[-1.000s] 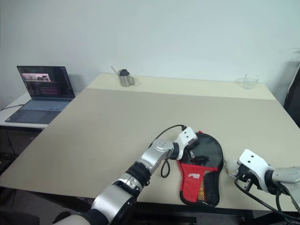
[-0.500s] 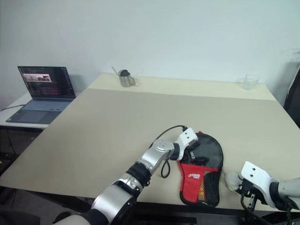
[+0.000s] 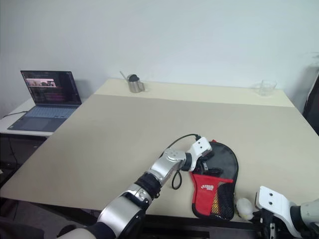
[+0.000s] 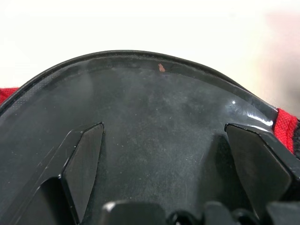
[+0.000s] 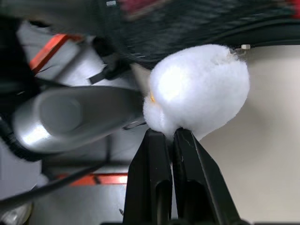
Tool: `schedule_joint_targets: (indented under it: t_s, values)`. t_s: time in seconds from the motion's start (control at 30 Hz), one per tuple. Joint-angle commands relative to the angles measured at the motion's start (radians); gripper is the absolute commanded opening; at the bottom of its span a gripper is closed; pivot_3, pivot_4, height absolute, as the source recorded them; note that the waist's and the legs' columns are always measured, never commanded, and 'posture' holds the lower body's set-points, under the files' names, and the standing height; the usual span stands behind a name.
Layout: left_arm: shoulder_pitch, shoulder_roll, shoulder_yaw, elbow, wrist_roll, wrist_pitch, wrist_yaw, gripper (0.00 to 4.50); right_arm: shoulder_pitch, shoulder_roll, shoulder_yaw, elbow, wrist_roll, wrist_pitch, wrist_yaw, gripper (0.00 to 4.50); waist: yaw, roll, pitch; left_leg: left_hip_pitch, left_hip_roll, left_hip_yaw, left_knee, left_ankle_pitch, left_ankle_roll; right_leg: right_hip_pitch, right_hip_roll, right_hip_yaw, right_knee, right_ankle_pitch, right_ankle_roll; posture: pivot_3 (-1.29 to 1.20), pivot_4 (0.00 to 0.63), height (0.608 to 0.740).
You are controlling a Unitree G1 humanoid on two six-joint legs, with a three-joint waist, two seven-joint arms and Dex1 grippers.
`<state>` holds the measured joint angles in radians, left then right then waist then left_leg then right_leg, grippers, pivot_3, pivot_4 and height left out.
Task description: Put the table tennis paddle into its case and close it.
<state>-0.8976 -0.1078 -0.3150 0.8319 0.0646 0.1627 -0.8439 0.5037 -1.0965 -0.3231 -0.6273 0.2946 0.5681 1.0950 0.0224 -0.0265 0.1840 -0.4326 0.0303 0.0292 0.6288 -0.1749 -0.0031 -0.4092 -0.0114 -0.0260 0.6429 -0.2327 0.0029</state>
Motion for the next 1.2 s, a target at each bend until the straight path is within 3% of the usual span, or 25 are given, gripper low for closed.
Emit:
schedule_joint_targets:
  t_s: [0.03, 0.37, 1.2]
  values:
    - [0.017, -0.024, -0.022, 0.027, 0.008, 0.014, -0.017, 4.50, 0.024, -0.017, 0.003, -0.026, -0.005, -0.035, 0.045, 0.04, 0.000, 0.000, 0.000, 0.000, -0.001, 0.000, 0.000, 0.000, 0.000, 0.000, -0.001, -0.001, 0.000, 0.000, 0.000, 0.00, 0.150, 0.740]
    - [0.015, -0.021, -0.020, 0.031, 0.007, 0.014, -0.018, 4.50, 0.041, -0.015, 0.031, -0.061, -0.010, -0.043, 0.055, 0.04, 0.000, 0.000, 0.000, 0.000, -0.001, -0.003, 0.000, 0.000, 0.000, 0.003, -0.007, -0.012, 0.000, -0.003, -0.003, 0.00, 0.150, 0.740]
    - [-0.015, -0.020, -0.012, 0.074, 0.011, -0.011, -0.010, 4.50, 0.087, -0.056, 0.109, -0.155, -0.036, -0.069, 0.091, 0.04, 0.000, 0.000, -0.001, 0.000, -0.001, -0.003, 0.001, 0.000, 0.000, 0.004, -0.007, -0.013, 0.001, -0.004, -0.003, 0.00, 0.150, 0.740]
